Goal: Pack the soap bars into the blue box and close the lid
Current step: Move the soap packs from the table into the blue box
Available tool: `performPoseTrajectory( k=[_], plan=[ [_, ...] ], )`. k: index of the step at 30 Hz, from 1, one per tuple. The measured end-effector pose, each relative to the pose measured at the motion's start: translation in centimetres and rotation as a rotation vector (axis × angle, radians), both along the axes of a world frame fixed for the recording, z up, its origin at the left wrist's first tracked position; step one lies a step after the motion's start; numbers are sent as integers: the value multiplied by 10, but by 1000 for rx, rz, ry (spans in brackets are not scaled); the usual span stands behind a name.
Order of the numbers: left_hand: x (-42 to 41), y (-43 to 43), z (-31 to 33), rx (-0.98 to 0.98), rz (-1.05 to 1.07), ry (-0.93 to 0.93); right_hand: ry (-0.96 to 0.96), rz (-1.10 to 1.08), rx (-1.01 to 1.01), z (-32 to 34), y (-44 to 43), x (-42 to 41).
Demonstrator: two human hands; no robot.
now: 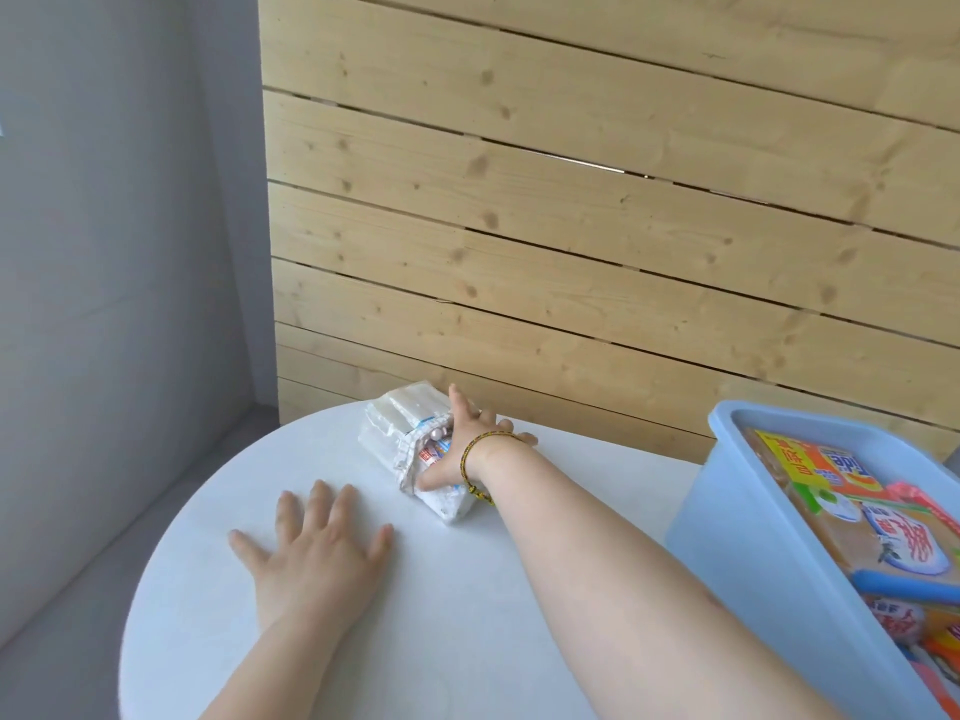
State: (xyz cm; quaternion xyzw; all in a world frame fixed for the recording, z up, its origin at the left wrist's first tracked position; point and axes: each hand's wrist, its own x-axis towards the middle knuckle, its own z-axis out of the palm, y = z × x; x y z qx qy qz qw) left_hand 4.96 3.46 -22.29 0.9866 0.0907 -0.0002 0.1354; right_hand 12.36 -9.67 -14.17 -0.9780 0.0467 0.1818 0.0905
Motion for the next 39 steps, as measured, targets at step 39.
performPoseTrajectory(
  k=[39],
  plan=[
    [-97,-227,153,-1242,-420,126,-514,133,6,140,-271,-270]
  ],
)
